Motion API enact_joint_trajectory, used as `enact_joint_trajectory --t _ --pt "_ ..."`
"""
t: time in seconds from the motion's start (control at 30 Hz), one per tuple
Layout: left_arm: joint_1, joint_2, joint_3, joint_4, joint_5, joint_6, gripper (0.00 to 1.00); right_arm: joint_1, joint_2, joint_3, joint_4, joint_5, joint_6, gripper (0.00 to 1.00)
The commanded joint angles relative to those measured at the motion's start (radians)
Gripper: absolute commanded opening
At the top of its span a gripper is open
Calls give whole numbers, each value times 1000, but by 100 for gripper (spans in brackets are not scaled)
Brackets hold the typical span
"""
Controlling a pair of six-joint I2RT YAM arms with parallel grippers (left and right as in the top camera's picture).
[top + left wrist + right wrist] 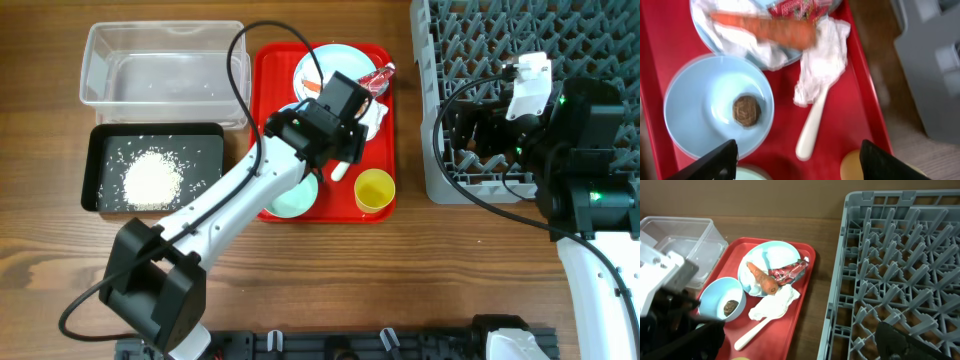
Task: Sort waste into correct bins and load items into the dishwasher rack
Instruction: 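Return the empty green bowl to the red tray with left gripper, then grasp the blue bowl with the brown scrap using the left gripper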
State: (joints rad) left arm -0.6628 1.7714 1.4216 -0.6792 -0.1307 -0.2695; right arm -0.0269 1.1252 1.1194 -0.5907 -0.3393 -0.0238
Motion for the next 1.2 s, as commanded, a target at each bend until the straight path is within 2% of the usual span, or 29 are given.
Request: enact_joint_trajectory --t 0.0,0.23,0.4,0.47,0.57,0.8,1.03,1.1,1.17 --pt "51 90 9 88 4 101 75 3 5 24 2 2 0 100" --pt "75 206 9 199 6 166 72 3 5 24 2 2 0 100" --pt "77 259 9 216 6 165 63 3 5 24 1 3 0 100" --pt "77 284 9 217 6 160 54 3 5 24 2 3 0 100" --pt "77 290 9 230 6 159 48 3 5 24 2 3 0 100" --pt "77 306 9 260 6 157 22 3 5 24 1 3 0 100" --pt "76 336 9 251 6 157 16 3 5 24 0 3 -2 100" --pt "76 343 9 242 6 153 4 3 5 24 -2 3 -2 100" --pt "76 341 10 243 6 135 4 3 5 24 -3 3 -2 100"
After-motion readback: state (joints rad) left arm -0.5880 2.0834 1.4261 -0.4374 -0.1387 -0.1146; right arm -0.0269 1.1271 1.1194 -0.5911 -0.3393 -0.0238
